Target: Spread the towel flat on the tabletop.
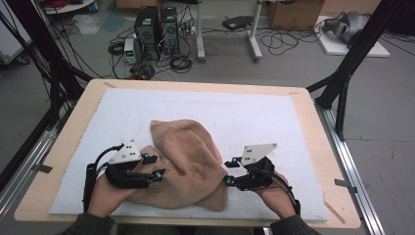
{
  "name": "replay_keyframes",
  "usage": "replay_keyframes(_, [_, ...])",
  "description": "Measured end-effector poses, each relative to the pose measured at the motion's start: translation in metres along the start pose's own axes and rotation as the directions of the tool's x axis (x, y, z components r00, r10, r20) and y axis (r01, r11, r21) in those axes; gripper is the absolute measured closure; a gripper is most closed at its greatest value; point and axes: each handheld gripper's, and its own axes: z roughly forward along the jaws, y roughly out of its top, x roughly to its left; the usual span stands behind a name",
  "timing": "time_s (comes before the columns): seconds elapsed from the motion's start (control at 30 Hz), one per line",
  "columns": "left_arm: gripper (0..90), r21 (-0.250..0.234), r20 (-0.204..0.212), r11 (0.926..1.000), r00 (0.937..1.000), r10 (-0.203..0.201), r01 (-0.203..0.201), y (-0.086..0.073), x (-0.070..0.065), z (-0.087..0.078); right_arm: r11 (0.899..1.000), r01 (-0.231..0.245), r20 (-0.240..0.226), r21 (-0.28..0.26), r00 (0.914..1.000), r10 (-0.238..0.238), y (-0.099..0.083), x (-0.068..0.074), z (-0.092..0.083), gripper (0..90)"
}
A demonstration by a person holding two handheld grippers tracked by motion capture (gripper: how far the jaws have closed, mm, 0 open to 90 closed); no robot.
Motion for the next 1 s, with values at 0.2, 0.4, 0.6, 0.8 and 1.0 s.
replay_keyframes(0.2, [46.3,0.097,-0.003,0.9953,1.0000,0.000,0.000,-0.007,0.012,0.035,1.000,-0.015,-0.020,0.008,0.9997,0.015,-0.002,-0.001,0.006,48.7])
replay_keyframes(0.4, [73.8,0.150,0.032,0.9888,0.9995,-0.006,0.001,-0.024,0.012,0.052,0.998,-0.012,-0.086,0.060,0.9961,0.017,-0.015,-0.002,0.031,73.2])
replay_keyframes(0.6, [82.1,0.133,0.014,0.9910,0.9998,0.016,-0.017,-0.029,0.003,0.037,0.996,0.010,-0.124,0.091,0.9923,0.002,-0.022,0.002,0.037,83.0])
replay_keyframes(0.8, [82.9,0.095,0.024,0.9954,0.9997,0.006,-0.008,-0.039,-0.009,0.017,0.996,0.034,-0.129,0.082,0.9913,-0.023,-0.023,0.015,0.020,83.1])
replay_keyframes(1.0, [78.8,0.082,0.038,0.9965,0.9991,0.017,-0.020,-0.036,-0.016,0.002,0.998,0.012,-0.136,0.063,0.9907,-0.003,-0.026,0.023,0.006,63.8])
